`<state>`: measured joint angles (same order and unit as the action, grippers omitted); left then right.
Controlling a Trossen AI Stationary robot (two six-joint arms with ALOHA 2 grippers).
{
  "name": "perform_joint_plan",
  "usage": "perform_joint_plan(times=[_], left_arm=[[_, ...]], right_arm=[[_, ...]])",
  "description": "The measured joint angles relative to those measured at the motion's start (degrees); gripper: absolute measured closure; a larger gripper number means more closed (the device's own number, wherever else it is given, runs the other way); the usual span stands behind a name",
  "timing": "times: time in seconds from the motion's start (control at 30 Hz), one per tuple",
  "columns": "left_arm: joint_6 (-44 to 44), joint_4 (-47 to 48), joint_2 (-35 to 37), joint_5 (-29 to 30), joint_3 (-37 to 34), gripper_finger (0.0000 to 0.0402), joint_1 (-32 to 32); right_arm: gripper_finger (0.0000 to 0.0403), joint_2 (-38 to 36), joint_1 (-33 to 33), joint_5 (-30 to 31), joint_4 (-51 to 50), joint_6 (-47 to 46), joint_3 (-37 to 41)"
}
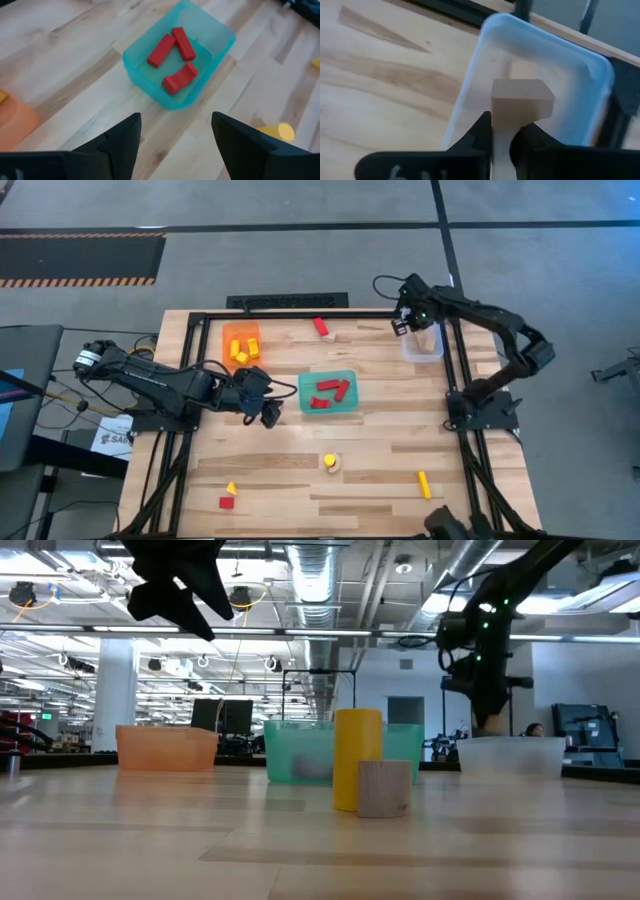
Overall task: Sort & place blocks by color
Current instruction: Put the brown block into the transparent bin, then put the red block into the blue bin
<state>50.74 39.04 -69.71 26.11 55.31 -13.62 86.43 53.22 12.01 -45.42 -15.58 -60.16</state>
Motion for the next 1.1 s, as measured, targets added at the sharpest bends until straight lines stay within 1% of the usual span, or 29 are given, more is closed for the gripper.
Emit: perform_joint_plan(times=[0.2, 0.3, 0.43, 0.57, 0.67, 0.73, 0.83, 0.9, 0.97, 1.1], left_arm=[[3.5, 0.2, 0.0, 0.7, 0.0, 0.0171, 2.4], [4.2, 0.3, 0.0, -0.2, 0.0, 0.0171, 4.2], [5.5, 0.3, 0.0, -2.3, 0.0, 0.0171, 6.3], [5.0, 0.3, 0.0, -2.8, 0.0, 0.0171, 7.6], [2.2, 0.6, 0.0, -2.9, 0.0, 0.0171, 8.6], [-0.4, 1.2, 0.0, -3.3, 0.0, 0.0171, 9.9], [-5.0, 3.0, 0.0, -5.0, 0.0, 0.0171, 12.5], [-8.3, 4.6, 0.0, -5.8, 0.0, 0.0171, 14.2], [-12.0, 5.5, 0.0, -5.9, 0.0, 0.0171, 15.9], [-19.7, 5.1, 1.5, -5.8, 0.0, 0.0171, 18.8]], right_arm=[[0.0306, 4.5, 1.0, -0.4, 2.5, 4.9, 0.0], [0.0280, 5.6, 1.0, -0.4, 3.2, 7.0, 0.0], [0.0241, 6.4, 0.9, -0.4, 3.2, 8.3, 0.0], [0.0196, 6.5, 1.0, -0.4, 3.1, 10.8, 0.0], [0.0167, 6.5, 1.0, -0.3, 1.9, 11.3, -1.2], [0.0154, 6.3, 1.0, -0.3, 0.6, 11.1, -2.7], [0.0148, 4.6, 0.0, -0.6, -1.2, 8.6, -5.2], [0.0148, 2.9, -1.6, -2.5, -0.7, 5.6, -6.8], [0.0148, 1.3, -4.1, -5.3, 1.3, 2.6, -7.8], [0.0148, 0.8, -10.8, -9.3, 11.1, -4.2, -8.7]])
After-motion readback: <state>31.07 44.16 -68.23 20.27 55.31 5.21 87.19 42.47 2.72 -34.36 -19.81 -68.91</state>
